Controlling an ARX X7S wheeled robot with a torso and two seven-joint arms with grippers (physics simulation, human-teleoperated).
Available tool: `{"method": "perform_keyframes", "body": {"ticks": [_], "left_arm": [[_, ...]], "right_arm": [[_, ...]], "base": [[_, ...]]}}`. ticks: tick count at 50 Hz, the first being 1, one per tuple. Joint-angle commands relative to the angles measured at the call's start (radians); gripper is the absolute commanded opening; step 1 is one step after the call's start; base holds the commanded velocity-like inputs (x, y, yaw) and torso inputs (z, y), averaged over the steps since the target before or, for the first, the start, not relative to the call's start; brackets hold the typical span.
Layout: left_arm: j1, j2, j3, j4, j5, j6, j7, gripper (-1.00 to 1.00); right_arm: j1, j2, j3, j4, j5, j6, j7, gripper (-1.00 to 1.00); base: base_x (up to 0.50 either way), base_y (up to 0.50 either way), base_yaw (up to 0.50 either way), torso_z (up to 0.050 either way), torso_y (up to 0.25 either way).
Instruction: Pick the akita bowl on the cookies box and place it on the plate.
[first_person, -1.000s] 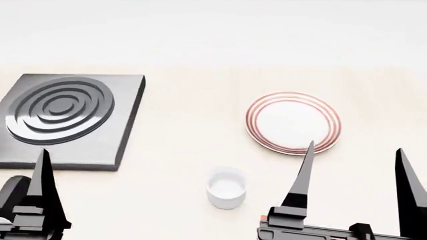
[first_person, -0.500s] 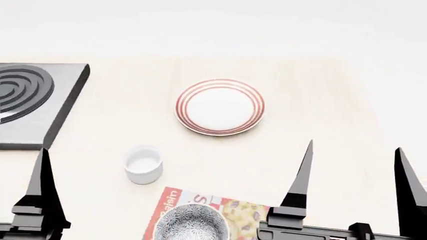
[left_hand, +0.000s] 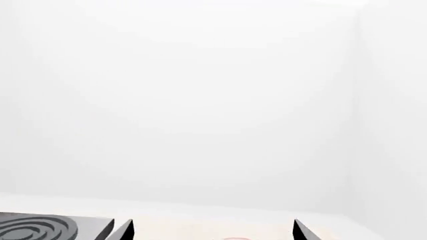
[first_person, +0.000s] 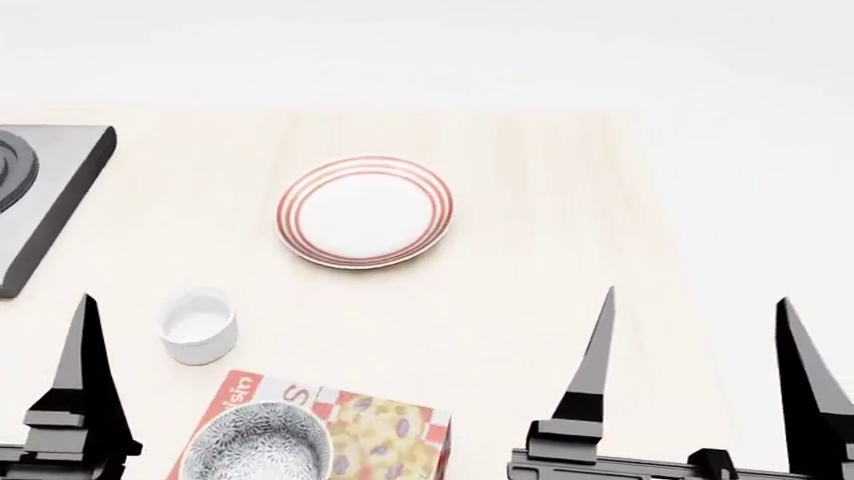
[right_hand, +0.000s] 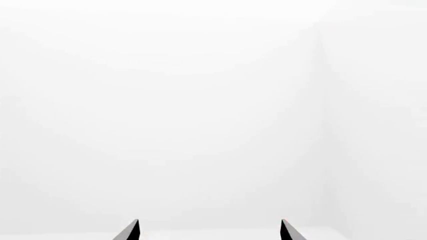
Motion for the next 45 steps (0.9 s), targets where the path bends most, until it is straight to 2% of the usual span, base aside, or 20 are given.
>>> {"method": "perform_keyframes", "body": {"ticks": [1,14,35,36,42,45], "left_arm": [[0.001,-0.007,0.003,-0.004,-0.004,0.008,-0.010,1.00],[-0.006,0.002,0.001,-0.019,0.031,0.039,-0.042,1.00],[-0.011,-0.013,-0.024,0.019,-0.035,0.028,-0.054,1.00],[-0.011,-0.013,-0.024,0.019,-0.035,0.028,-0.054,1.00],[-0.007,-0.014,-0.021,0.013,-0.034,0.036,-0.055,1.00],[-0.005,-0.016,-0.021,0.014,-0.034,0.036,-0.057,1.00]], "right_arm": [[-0.007,0.010,-0.014,0.004,-0.003,-0.020,-0.003,1.00],[-0.011,0.027,-0.020,-0.016,0.017,-0.023,-0.012,1.00],[-0.014,0.035,-0.008,-0.022,0.034,-0.042,-0.003,1.00],[-0.008,0.037,-0.012,-0.027,0.019,-0.007,0.014,1.00],[-0.014,0.031,-0.012,-0.010,0.008,-0.045,0.018,1.00],[-0.019,0.034,-0.017,-0.011,-0.002,-0.057,0.017,1.00]], "base": [[0.50,0.00,0.00,0.000,0.000],[0.50,0.00,0.00,0.000,0.000],[0.50,0.00,0.00,0.000,0.000],[0.38,0.00,0.00,0.000,0.000],[0.00,0.00,0.00,0.000,0.000],[0.00,0.50,0.00,0.000,0.000]]}}
